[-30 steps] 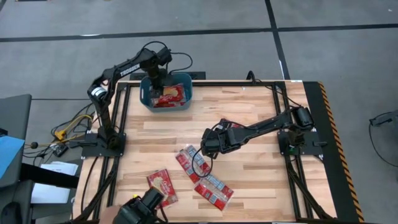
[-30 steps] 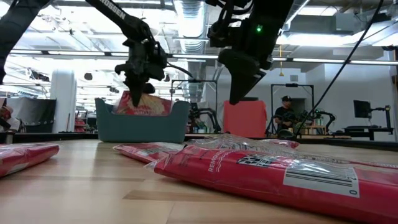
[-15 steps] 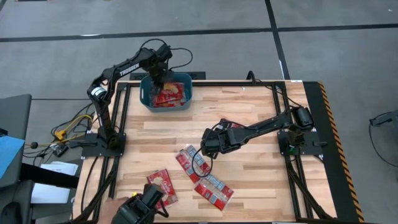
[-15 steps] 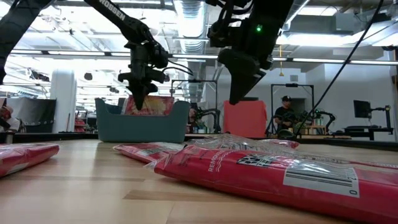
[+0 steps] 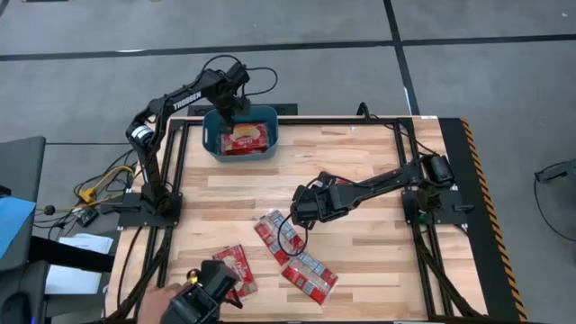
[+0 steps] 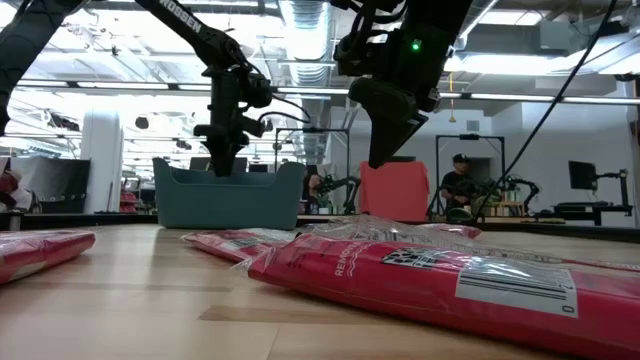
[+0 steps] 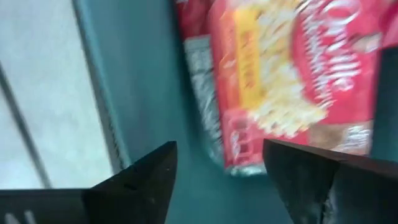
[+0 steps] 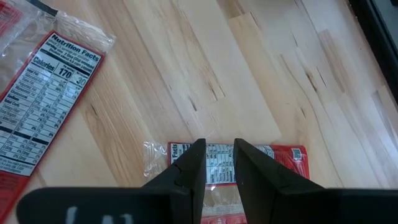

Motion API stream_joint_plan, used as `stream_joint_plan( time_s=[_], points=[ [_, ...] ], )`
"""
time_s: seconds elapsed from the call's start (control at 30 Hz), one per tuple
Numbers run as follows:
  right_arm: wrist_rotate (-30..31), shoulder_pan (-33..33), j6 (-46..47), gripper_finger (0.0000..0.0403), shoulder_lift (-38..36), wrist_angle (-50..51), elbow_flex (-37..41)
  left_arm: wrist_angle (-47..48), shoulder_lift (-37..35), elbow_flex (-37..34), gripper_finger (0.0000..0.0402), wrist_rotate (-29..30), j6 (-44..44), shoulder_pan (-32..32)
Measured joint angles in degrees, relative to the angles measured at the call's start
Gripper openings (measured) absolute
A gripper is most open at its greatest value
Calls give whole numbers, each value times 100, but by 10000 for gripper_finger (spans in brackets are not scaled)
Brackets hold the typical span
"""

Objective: Sort popcorn bags into baskets
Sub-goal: Put the red popcorn bag into the blue bin

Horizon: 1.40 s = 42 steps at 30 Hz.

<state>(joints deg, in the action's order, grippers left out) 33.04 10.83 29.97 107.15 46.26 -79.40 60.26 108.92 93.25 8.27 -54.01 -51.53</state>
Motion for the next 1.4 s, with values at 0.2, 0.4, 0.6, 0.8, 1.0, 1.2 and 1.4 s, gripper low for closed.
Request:
stream_joint_plan(
  time_s=[0.2,0.4,0.6,0.8,1.0,1.2,1.4],
  points=[
    [0,0,81,107,0,20,0,25,-32,0,253,339,417,0],
    [-3,-4,1243,107,-2,1100,0,62,-365,0,250,118,1044,114],
    [-53,-36,2120,107,-9,1379,461,21,-1163,0,250,-791,2381,503],
    [-339,-207,2358,107,-7,275,1305,-132,-1870,-245,250,-3985,4533,858],
    [-369,-315,2418,107,-7,-80,1517,-1300,-2626,-1679,249,-4169,5463,1588],
    [-323,-358,2235,107,-7,-240,1519,-4885,-3077,-4301,249,-3938,7755,2557],
    [-458,-357,1825,107,-7,-900,1525,-6675,-2879,-5655,249,-3193,8950,3118]
  ],
)
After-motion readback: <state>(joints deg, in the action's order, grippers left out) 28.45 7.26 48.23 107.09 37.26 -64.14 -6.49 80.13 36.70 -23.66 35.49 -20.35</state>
